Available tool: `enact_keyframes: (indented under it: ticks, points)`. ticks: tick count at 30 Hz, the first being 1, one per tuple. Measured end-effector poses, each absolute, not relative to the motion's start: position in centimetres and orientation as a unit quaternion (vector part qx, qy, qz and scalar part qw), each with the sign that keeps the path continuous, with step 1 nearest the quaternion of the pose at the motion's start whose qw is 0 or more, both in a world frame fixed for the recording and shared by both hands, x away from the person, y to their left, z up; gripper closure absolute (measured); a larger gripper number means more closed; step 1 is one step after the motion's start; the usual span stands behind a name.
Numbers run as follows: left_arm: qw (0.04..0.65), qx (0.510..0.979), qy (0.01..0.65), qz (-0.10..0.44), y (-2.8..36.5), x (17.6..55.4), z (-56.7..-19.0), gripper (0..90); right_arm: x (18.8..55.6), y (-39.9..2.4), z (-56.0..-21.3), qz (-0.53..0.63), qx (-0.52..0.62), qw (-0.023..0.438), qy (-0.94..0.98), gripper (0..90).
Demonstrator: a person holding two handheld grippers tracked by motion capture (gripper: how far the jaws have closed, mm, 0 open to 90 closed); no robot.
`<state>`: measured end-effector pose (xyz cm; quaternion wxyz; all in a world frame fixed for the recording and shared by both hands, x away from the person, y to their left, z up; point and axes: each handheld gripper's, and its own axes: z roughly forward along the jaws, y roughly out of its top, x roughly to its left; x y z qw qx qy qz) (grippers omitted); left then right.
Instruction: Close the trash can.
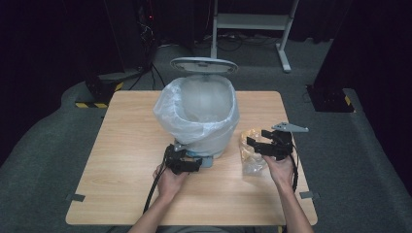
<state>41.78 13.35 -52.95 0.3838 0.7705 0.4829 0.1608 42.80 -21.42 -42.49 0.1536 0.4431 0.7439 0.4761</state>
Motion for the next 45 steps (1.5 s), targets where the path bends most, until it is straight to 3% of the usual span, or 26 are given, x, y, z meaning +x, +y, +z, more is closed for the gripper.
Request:
enact_keyframes:
  ticks: [40,45]
  points:
    - [0.385,0.77,0.483,0.161,13.3,41.8,-53.0,6.9,46.9,-20.5,-49.0,0.377,0.493,0.139,0.772,18.6]
    - [0.384,0.77,0.483,0.161,13.3,41.8,-53.0,6.9,47.3,-20.2,-49.5,0.362,0.496,0.153,0.775,18.0]
